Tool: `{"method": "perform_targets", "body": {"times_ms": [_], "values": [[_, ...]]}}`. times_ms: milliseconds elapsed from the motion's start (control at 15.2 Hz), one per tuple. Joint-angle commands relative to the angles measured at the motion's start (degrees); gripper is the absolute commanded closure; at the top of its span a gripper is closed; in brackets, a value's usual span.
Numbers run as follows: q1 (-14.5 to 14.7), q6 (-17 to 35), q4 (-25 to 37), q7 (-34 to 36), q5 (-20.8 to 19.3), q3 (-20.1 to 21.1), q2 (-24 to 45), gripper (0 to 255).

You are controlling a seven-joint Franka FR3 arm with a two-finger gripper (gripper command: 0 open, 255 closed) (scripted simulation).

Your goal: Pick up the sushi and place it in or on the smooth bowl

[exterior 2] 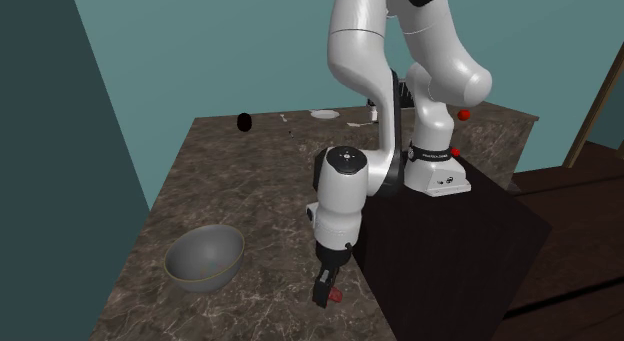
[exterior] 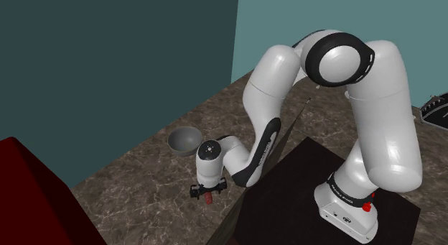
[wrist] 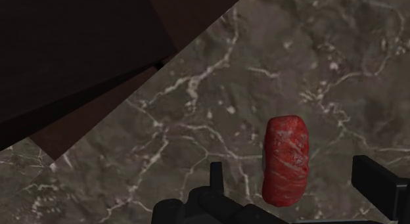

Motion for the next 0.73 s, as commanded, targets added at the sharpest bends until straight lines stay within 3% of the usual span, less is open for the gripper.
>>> {"method": "perform_targets", "body": {"times_ms": [0,330,396,660], "values": [[0.19,0.15,0.25,0.16,-0.24,-0.26,0.34,0],[0.18,0.14,0.24,0.16,-0.23,-0.25,0.34,0],[0.18,0.14,0.24,0.16,-0.23,-0.25,0.34,255],[0.21,0.16,0.25,0.18,-0.25,-0.27,0.36,255]]}}
